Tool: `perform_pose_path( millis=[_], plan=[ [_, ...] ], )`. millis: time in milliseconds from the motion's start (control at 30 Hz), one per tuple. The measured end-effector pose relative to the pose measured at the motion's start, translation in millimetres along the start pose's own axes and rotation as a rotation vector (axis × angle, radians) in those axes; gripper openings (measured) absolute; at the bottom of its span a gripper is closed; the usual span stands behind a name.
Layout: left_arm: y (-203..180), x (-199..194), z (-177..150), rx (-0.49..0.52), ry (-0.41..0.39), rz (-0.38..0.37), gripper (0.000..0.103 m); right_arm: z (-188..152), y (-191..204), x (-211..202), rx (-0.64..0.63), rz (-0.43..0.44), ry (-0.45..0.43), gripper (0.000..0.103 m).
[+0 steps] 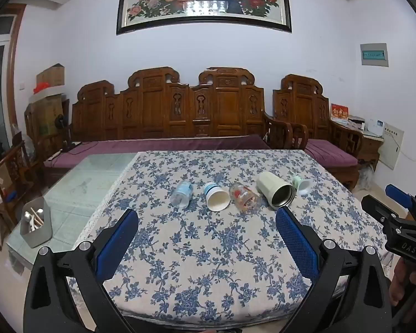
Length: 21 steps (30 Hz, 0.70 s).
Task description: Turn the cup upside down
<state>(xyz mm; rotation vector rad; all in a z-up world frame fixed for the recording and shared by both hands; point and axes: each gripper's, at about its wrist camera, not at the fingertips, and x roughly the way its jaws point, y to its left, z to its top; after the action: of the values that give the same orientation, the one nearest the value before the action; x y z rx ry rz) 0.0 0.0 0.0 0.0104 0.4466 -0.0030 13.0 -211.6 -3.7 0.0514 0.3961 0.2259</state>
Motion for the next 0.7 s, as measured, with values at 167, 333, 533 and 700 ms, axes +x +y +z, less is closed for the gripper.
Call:
perform_pose_path(
  millis=[167, 333, 533, 700],
  plan=[
    [0.0, -0.2, 0.0, 0.001, -0.002, 0.0, 0.095, -0.1, 0.2, -0.7, 0.004, 0.004, -0.005, 0.101],
    [-0.4, -1.1, 0.3, 0.001, -0.007, 0.002, 0.095, -0.5, 0.8, -1.1, 0.001, 0.006, -0.005, 0.101],
    [-0.9, -6.3, 4.3, -0.005, -0.009, -0.002, 0.095, -1.0, 1.0, -0.5, 0.001, 0.006, -0.006, 0.101],
    [-1.3, -6.2, 4.9, -0.008, -0.014, -0.007, 0.095, -1.0, -0.2, -0.1, 0.001, 0.008, -0.007, 0.101]
  ],
)
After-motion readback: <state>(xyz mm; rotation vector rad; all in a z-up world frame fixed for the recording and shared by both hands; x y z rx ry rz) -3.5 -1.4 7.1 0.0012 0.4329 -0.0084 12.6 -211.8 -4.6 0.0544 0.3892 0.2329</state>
